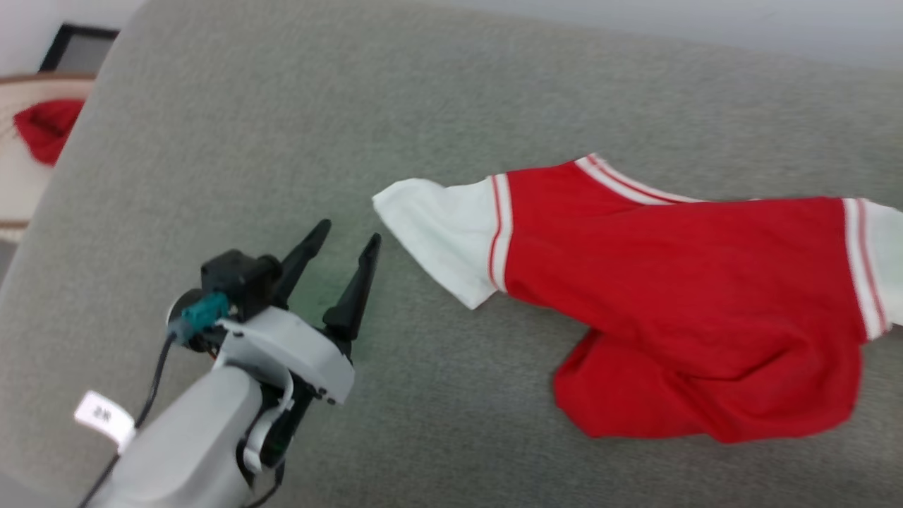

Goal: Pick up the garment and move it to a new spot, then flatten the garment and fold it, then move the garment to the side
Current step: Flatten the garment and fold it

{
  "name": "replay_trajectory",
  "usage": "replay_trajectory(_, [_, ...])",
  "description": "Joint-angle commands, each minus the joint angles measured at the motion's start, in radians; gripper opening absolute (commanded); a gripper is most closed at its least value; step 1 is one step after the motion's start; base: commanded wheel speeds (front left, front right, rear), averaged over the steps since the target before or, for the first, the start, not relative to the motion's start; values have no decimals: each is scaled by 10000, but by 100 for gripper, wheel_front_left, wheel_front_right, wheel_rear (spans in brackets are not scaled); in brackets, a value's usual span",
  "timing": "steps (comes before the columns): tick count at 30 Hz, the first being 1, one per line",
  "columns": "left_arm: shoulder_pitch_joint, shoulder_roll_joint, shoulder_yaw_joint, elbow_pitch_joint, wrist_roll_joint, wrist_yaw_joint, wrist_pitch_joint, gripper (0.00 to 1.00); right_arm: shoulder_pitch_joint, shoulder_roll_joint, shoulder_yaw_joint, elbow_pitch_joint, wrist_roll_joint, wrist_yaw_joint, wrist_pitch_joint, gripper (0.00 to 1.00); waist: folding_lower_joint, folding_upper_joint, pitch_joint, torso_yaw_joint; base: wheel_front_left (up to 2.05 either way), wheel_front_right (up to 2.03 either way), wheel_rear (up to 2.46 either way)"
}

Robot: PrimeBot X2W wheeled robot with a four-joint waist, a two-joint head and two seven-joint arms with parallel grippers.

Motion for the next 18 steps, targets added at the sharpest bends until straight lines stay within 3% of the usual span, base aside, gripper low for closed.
replay_trajectory(1, [173, -36, 119, -102, 155, 64, -30, 100, -241, -140, 28, 117, 11, -10, 63, 100, 0, -1, 446, 461, 0, 0, 0])
replay_trajectory(6, [828, -96, 769, -862, 819, 104, -17, 100, -1012, -777, 935, 939, -143, -9, 599, 100, 0, -1, 843, 777, 0, 0, 0])
replay_trajectory(12, [1163, -45, 1302, -1145, 1115, -22, -19, 100, -1031, -1208, 2182, 1277, 681, -10, 1113, 100, 0, -1, 951, 765, 0, 0, 0])
replay_trajectory(18, [1104, 47, 1588, -1391, 1241, -106, -20, 100, -1186, -1575, 2928, 1428, 732, -13, 641, 100, 0, -1, 1229, 634, 0, 0, 0])
